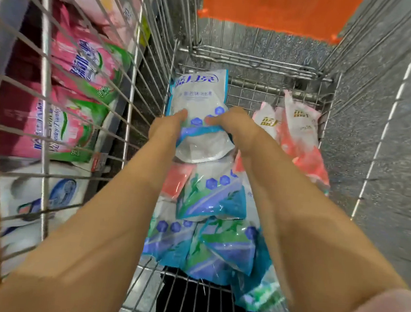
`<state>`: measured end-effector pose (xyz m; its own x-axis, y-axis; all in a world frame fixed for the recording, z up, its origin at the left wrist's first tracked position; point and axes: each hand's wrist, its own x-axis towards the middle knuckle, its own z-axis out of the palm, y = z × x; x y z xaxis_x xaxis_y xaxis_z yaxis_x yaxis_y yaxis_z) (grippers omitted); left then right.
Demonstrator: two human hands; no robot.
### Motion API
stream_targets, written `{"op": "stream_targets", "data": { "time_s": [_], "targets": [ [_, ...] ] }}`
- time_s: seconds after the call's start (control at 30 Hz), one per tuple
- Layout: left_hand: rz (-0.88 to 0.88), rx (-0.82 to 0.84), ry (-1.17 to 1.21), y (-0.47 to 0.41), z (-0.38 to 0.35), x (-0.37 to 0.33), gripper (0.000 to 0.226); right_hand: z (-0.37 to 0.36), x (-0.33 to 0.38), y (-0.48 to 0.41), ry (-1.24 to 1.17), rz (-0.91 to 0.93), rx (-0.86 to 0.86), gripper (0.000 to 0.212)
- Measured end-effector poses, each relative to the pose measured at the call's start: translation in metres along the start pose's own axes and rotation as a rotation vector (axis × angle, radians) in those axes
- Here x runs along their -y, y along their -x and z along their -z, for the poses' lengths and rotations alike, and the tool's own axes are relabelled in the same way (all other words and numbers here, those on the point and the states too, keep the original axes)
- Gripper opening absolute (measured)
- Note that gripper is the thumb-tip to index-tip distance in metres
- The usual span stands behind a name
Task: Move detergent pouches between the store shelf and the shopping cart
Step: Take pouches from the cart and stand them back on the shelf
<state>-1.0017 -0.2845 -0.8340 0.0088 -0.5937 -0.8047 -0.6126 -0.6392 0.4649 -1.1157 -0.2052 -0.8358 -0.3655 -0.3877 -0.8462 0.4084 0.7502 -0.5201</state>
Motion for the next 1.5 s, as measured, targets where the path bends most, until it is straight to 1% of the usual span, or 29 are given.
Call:
{"op": "stream_targets", "data": {
  "time_s": [0.07, 0.1, 0.17, 0.2, 0.27, 0.3, 0.33, 0.43, 0.5, 0.57, 0.6, 0.67, 0.77, 0.8, 0.83, 0.9, 0.93, 0.97, 1.0, 1.07, 1.1, 1.17, 1.23, 1.33, 1.4, 1.5],
  "targets": [
    [0.036, 0.188, 0.284, 0.025, 0.001, 0.007, 0.040, 0.008, -0.004, 0.015, -0.025, 0.020, 0.005, 0.048],
    [0.062, 0.275, 0.369, 0.038, 0.002, 0.010, 0.037, 0.012, -0.006, 0.025, -0.027, 0.033, -0.004, 0.049],
    [0.108, 0.378, 0.452, 0.054, 0.003, 0.020, 0.045, 0.019, -0.010, 0.047, -0.021, 0.065, -0.026, 0.053],
    [0.123, 0.417, 0.467, 0.060, 0.004, 0.023, 0.050, 0.022, -0.010, 0.059, -0.012, 0.090, -0.032, 0.051],
    [0.132, 0.502, 0.458, 0.080, 0.007, 0.023, 0.058, 0.026, -0.009, 0.085, 0.022, 0.142, -0.057, 0.037],
    [0.130, 0.529, 0.451, 0.090, 0.008, 0.024, 0.059, 0.028, -0.010, 0.098, 0.038, 0.165, -0.071, 0.030],
    [0.131, 0.548, 0.458, 0.101, 0.010, 0.024, 0.056, 0.031, -0.010, 0.112, 0.043, 0.186, -0.083, 0.029],
    [0.085, 0.599, 0.485, 0.131, 0.016, 0.028, 0.056, 0.038, -0.013, 0.151, 0.016, 0.242, -0.103, 0.044],
    [0.022, 0.634, 0.475, 0.154, 0.022, 0.028, 0.058, 0.041, -0.014, 0.179, 0.004, 0.298, -0.120, 0.046],
    [-0.055, 0.680, 0.473, 0.181, 0.031, 0.028, 0.053, 0.042, -0.016, 0.208, -0.022, 0.352, -0.129, 0.045],
    [-0.104, 0.678, 0.466, 0.193, 0.038, 0.029, 0.052, 0.042, -0.016, 0.225, -0.026, 0.383, -0.134, 0.044],
    [-0.200, 0.634, 0.422, 0.217, 0.056, 0.031, 0.051, 0.037, -0.016, 0.261, -0.029, 0.458, -0.154, 0.041],
    [-0.370, 0.493, 0.316, 0.256, 0.091, 0.033, 0.069, 0.028, -0.020, 0.316, -0.068, 0.571, -0.175, 0.037],
    [-0.420, 0.471, 0.330, 0.272, 0.103, 0.032, 0.073, 0.025, -0.020, 0.339, -0.102, 0.615, -0.163, 0.034],
    [-0.466, 0.487, 0.371, 0.291, 0.115, 0.029, 0.074, 0.023, -0.019, 0.360, -0.148, 0.662, -0.132, 0.033],
    [-0.572, 0.509, 0.440, 0.330, 0.140, 0.022, 0.072, 0.017, -0.016, 0.403, -0.234, 0.759, -0.066, 0.036],
    [-0.652, 0.493, 0.444, 0.348, 0.152, 0.017, 0.070, 0.015, -0.013, 0.424, -0.262, 0.810, -0.045, 0.039],
    [-0.741, 0.459, 0.431, 0.370, 0.165, 0.013, 0.066, 0.013, -0.009, 0.443, -0.283, 0.863, -0.034, 0.042],
    [-0.839, 0.396, 0.423, 0.393, 0.179, 0.009, 0.054, 0.010, -0.004, 0.466, -0.290, 0.921, -0.026, 0.043],
    [-1.001, 0.295, 0.427, 0.435, 0.201, 0.002, 0.019, 0.004, 0.006, 0.503, -0.300, 1.028, -0.017, 0.041],
    [-1.074, 0.233, 0.437, 0.458, 0.214, 0.002, 0.011, 0.000, 0.012, 0.523, -0.297, 1.080, 0.006, 0.041],
    [-1.179, 0.155, 0.447, 0.500, 0.241, 0.008, 0.011, -0.007, 0.020, 0.564, -0.259, 1.172, 0.063, 0.041],
    [-1.248, 0.083, 0.471, 0.537, 0.269, 0.023, 0.017, -0.017, 0.023, 0.602, -0.216, 1.246, 0.121, 0.055],
    [-1.337, -0.087, 0.503, 0.589, 0.315, 0.056, 0.001, -0.044, 0.018, 0.651, -0.200, 1.303, 0.260, 0.071],
    [-1.401, -0.203, 0.506, 0.626, 0.347, 0.081, 0.005, -0.068, 0.010, 0.686, -0.203, 1.323, 0.366, 0.077],
    [-1.487, -0.382, 0.523, 0.675, 0.400, 0.121, 0.018, -0.110, -0.001, 0.744, -0.218, 1.375, 0.555, 0.087]
  ]
}}
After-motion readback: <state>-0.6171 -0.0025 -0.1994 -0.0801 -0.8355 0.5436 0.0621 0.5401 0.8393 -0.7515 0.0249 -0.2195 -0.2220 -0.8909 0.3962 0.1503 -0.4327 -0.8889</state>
